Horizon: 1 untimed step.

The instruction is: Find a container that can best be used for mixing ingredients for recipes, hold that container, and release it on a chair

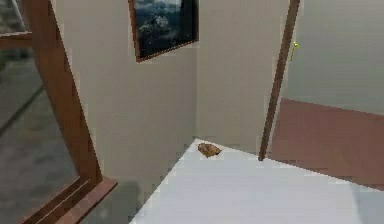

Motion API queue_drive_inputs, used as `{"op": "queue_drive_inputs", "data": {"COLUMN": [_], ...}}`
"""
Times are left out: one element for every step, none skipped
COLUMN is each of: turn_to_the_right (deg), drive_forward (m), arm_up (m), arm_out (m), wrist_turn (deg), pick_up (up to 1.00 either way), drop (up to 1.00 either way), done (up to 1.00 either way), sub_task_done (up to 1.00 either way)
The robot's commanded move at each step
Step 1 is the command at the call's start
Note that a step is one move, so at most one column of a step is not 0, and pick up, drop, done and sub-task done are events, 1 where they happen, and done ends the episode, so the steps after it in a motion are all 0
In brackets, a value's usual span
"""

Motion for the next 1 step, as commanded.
{"op": "queue_drive_inputs", "data": {"turn_to_the_right": [24.0], "drive_forward": [0.00], "arm_up": [0.00], "arm_out": [0.00], "wrist_turn": [0.0], "pick_up": [0.00], "drop": [0.00], "done": [0.00], "sub_task_done": [0.00]}}
